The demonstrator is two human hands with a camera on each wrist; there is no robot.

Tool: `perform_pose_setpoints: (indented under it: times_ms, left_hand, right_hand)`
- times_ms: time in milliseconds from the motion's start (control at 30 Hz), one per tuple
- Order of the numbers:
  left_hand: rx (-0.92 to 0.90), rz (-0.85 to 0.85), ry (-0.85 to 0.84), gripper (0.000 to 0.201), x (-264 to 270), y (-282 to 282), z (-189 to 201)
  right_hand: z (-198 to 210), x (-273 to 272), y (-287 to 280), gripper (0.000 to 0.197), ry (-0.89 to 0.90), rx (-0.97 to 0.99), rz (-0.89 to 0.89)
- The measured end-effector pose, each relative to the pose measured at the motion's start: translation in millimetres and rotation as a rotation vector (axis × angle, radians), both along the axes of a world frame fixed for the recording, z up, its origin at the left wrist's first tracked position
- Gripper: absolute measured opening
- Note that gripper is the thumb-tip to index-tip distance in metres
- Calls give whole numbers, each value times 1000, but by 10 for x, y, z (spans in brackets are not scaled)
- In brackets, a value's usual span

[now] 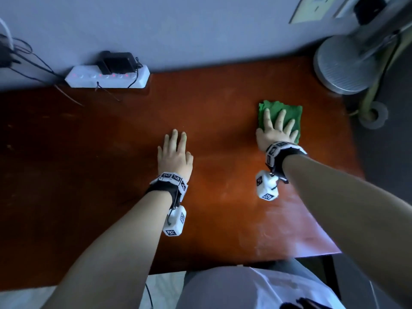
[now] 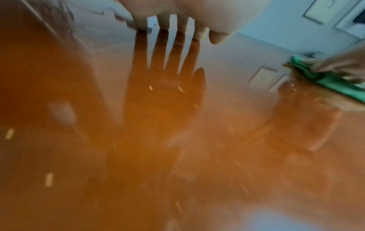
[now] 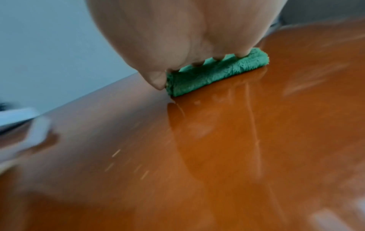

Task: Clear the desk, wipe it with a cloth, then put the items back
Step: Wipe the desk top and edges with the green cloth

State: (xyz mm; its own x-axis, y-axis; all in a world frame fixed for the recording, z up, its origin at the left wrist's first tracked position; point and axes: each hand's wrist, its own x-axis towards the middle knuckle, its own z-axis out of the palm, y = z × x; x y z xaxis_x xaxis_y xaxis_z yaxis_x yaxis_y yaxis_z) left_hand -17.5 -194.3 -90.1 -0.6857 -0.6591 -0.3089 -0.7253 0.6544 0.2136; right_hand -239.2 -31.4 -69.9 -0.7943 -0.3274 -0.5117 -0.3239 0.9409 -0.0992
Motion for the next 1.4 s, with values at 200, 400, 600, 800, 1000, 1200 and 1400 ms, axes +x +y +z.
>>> perform_pose_setpoints:
  times_ms: [200,400,600,800,1000,1200,1400]
  left_hand:
    - [38,84,18,59,135,613,-21]
    - [20,131,-10,60,146,1114,-13]
    - [78,101,-86,63,-94,1819,26]
    - [191,37,-115,59,-333,2256,131]
    - [135,50,-84,64,-408,2329,58]
    - [43,-22,-80,70,-654,2225,-47]
    - [35,-119,-91,69,-1126,1961,-70]
  right_hand:
    - [-59,1080,13,66,-33,-84,762]
    - [-191,390,1255,68,101,-65,658]
    - [-100,-590,2343,68,30,-50,127]
    - [-54,-149,2053,72,33,-69,186]
    - [-89,619,1998,65,-6,-117,716]
    - [-139,103,1826,63,31,-101,660]
    - [-124,-573,1273,63,63,-89,459]
